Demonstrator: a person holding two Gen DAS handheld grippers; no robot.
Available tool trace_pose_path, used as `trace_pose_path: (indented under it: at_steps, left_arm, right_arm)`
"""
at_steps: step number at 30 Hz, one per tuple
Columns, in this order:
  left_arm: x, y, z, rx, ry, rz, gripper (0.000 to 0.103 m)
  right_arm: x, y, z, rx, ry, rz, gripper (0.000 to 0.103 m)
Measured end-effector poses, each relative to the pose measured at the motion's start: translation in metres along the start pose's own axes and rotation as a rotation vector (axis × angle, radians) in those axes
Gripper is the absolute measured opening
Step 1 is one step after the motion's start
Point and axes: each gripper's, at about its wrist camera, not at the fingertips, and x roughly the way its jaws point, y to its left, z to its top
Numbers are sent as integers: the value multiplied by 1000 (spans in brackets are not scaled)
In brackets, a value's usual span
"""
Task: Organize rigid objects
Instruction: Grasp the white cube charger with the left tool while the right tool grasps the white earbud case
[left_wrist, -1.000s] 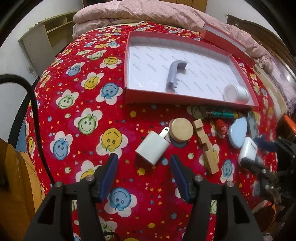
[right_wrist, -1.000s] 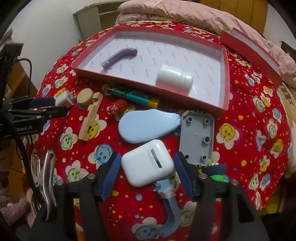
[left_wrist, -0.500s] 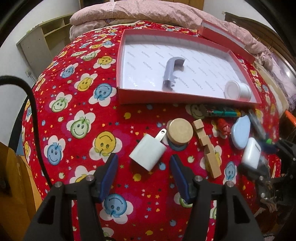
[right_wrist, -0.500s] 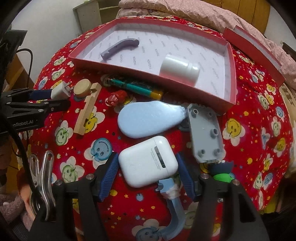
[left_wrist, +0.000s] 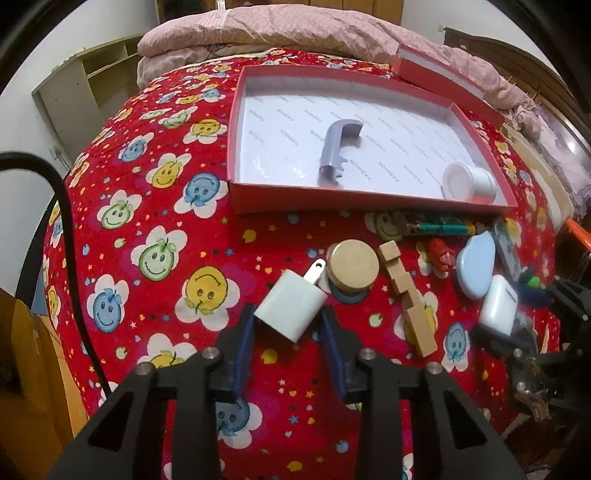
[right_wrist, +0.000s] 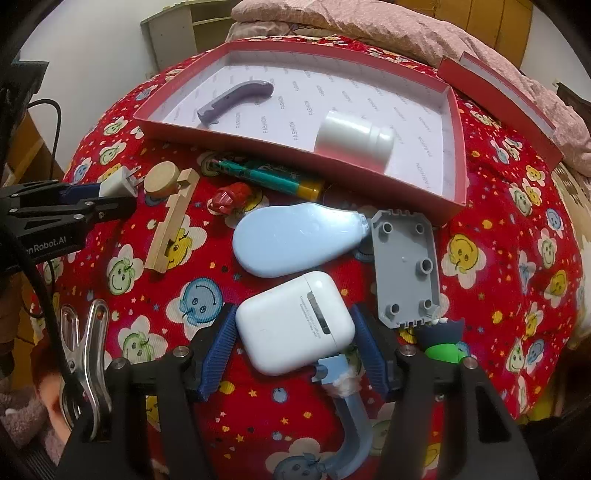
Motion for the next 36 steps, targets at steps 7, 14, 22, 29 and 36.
trace_pose_path:
  at_steps: [7, 14, 22, 29, 36]
  left_arm:
    - [-3, 3, 0, -18, 0, -17, 31]
    - [-13, 3, 1, -28, -25, -39, 31]
    - [-23, -1, 8, -17, -39, -61, 31]
    - [-27, -3, 21, -5, -53, -64, 31]
    - [-30, -5, 42, 9, -72, -56, 31]
  right_arm:
    - [-2, -3, 1, 26, -6, 24, 63]
    - [-10, -1, 4, 24, -30, 48, 63]
    - [-20, 2, 11, 23, -53, 75, 63]
    - [-26, 1, 20, 4, -66, 73, 63]
    - [-31, -3, 35, -2, -74, 76, 63]
